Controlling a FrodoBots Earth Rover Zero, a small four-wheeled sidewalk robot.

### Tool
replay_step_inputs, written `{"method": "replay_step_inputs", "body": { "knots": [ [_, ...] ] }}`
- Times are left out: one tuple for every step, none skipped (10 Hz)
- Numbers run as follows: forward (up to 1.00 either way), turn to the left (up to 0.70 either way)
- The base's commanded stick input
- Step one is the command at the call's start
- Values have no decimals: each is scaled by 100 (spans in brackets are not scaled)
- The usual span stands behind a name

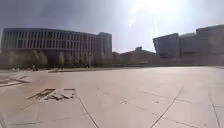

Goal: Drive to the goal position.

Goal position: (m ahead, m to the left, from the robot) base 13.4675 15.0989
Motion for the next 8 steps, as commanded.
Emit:
{"method": "replay_step_inputs", "body": {
  "knots": [
    [70,1],
    [70,1],
    [70,1],
    [70,1],
    [70,1],
    [70,1],
    [70,1],
    [70,1]
  ]
}}
